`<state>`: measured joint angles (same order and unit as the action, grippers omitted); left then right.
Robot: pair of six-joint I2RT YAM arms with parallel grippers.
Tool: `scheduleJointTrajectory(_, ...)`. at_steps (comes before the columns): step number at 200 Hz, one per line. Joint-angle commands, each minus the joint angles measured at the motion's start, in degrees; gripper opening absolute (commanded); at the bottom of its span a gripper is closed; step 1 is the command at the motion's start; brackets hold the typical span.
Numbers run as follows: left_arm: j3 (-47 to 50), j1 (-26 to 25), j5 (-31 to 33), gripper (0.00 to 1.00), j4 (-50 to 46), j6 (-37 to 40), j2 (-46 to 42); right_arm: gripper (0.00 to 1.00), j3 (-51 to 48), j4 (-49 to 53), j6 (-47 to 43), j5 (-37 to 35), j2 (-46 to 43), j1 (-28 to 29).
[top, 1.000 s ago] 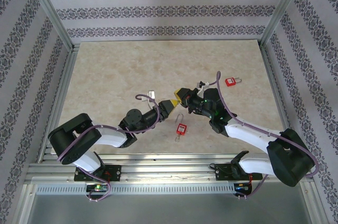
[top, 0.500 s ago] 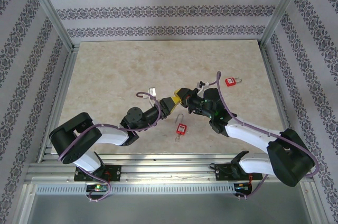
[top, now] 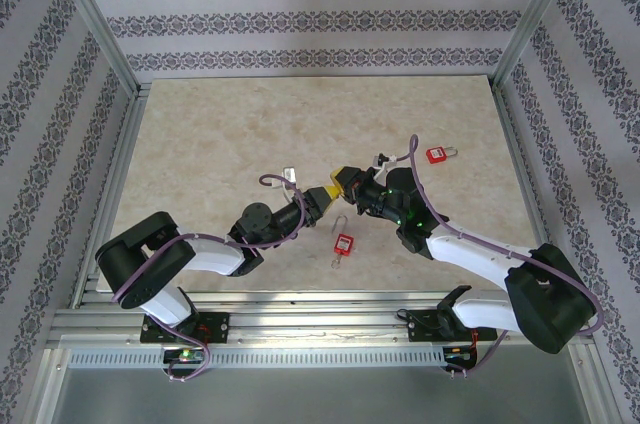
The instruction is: Unlock with the key
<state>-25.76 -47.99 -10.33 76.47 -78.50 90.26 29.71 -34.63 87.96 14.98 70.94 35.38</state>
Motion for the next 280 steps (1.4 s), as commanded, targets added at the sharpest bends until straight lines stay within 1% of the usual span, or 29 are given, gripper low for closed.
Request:
scheduleJointTrajectory(1,-1.0,-0.6,-2.2,0.00,-1.4,3.3,-2.8,0.00,-0.8,1.0,-2.0,0.0,-1.6,-0.4)
scheduleJointTrajectory(4,-1.0,-0.6,-2.4,0.00,-2.1,3.7,-3.2,0.00,-0.8,1.3,-2.2,0.0,-1.9,-0.6)
scheduleJointTrajectory(8,-1.0,-0.5,-2.5,0.00,-3.1,4.4,-3.8,0.03,-0.9,1.6,-2.4,0.2,-2.1,-0.8)
scheduleJointTrajectory(13,-1.2,-0.4,-3.0,0.00,-4.7,5.3,-4.7,0.12,-0.9,2.9,-3.2,0.5,-2.9,-1.3)
scheduleJointTrajectory(18,-1.3,-0.2,-3.3,0.00,-6.7,6.4,-5.8,0.17,-0.7,4.3,-3.9,0.8,-3.6,-1.9)
scheduleJointTrajectory(29,-1.5,0.2,-3.6,0.00,-12.8,9.2,-9.0,0.32,0.2,11.0,-6.6,1.8,-6.1,-3.9)
scheduleJointTrajectory(30,-1.6,0.2,-3.6,0.00,-13.4,9.6,-9.3,0.36,0.4,12.7,-7.4,1.9,-6.7,-4.3)
scheduleJointTrajectory(34,-1.6,0.5,-3.8,0.00,-15.7,10.9,-10.7,0.42,1.1,16.4,-9.2,2.0,-7.9,-5.1)
scheduleJointTrajectory(35,-1.7,0.5,-3.8,0.00,-16.3,11.3,-11.0,0.42,1.1,16.4,-9.2,2.0,-7.9,-5.1)
scheduleJointTrajectory(36,-1.8,0.6,-3.9,0.00,-17.0,11.5,-11.4,0.44,1.5,18.6,-10.3,1.9,-8.5,-5.6)
scheduleJointTrajectory(41,-2.0,0.8,-4.2,0.00,-20.3,13.3,-13.1,0.49,2.6,23.9,-12.2,1.4,-9.9,-6.5)
scheduleJointTrajectory(44,-2.3,0.9,-4.3,0.00,-22.4,14.5,-14.3,0.54,4.1,30.1,-15.0,0.5,-11.2,-7.3)
scheduleJointTrajectory(45,-2.4,1.0,-4.3,0.00,-23.1,14.8,-14.6,0.54,4.1,30.1,-15.0,0.5,-11.2,-7.3)
scheduleJointTrajectory(48,-2.7,1.0,-4.3,0.00,-25.4,16.2,-15.8,0.58,6.0,36.1,-18.3,-1.2,-12.4,-8.0)
scheduleJointTrajectory(51,-3.0,1.1,-4.3,0.00,-27.5,17.5,-16.8,0.60,7.4,36.8,-19.5,-2.0,-12.9,-8.4)
scheduleJointTrajectory(52,-3.2,1.1,-4.3,0.00,-28.5,17.9,-17.2,0.63,8.3,40.1,-21.6,-2.8,-13.4,-8.9)
scheduleJointTrajectory(54,-3.5,1.1,-4.4,0.00,-30.1,18.9,-17.9,0.65,9.2,42.8,-23.3,-3.5,-13.9,-9.4)
scheduleJointTrajectory(62,-5.1,1.1,-4.3,0.00,-36.9,22.9,-20.6,0.73,12.3,52.5,-28.2,-7.3,-15.1,-11.3)
scheduleJointTrajectory(68,-6.4,1.1,-4.1,0.00,-41.8,25.7,-22.2,0.76,14.4,57.7,-31.2,-9.3,-15.5,-12.6)
scheduleJointTrajectory(73,-7.2,1.1,-4.0,0.00,-45.0,27.7,-23.3,0.79,16.1,62.2,-34.6,-10.7,-15.6,-15.2)
scheduleJointTrajectory(84,-8.7,1.2,-3.6,0.00,-50.4,31.5,-25.3,0.80,18.0,67.2,-39.1,-10.6,-14.8,-19.7)
scheduleJointTrajectory(86,-8.9,1.2,-3.5,0.00,-51.2,32.2,-25.6,0.81,18.4,68.3,-40.0,-10.3,-14.5,-21.5)
scheduleJointTrajectory(100,-10.5,1.2,-3.3,0.00,-55.7,36.3,-26.8,0.82,19.5,71.0,-44.4,-9.0,-12.4,-28.4)
scheduleJointTrajectory(113,-11.1,1.2,-3.0,0.00,-57.4,38.6,-27.2,0.83,20.0,71.2,-46.8,-7.4,-9.4,-33.8)
scheduleJointTrajectory(128,-10.8,1.2,-3.4,0.00,-56.7,40.0,-27.0,0.84,21.8,71.0,-49.9,-8.0,-4.8,-37.1)
scheduleJointTrajectory(156,-9.8,1.2,-2.3,0.00,-56.3,41.4,-27.3,0.86,25.8,70.3,-53.1,-10.5,5.4,-39.6)
scheduleJointTrajectory(193,-8.5,1.2,-1.8,0.00,-54.9,41.8,-28.4,0.88,30.3,67.8,-52.2,-12.4,15.2,-42.0)
scheduleJointTrajectory(222,-7.6,1.2,-1.8,0.00,-54.2,41.6,-29.2,0.89,35.2,66.3,-49.0,-9.1,24.1,-44.1)
scheduleJointTrajectory(280,-5.8,1.2,-1.8,0.00,-55.4,40.6,-32.3,0.91,44.5,65.9,-43.1,-6.9,36.7,-44.8)
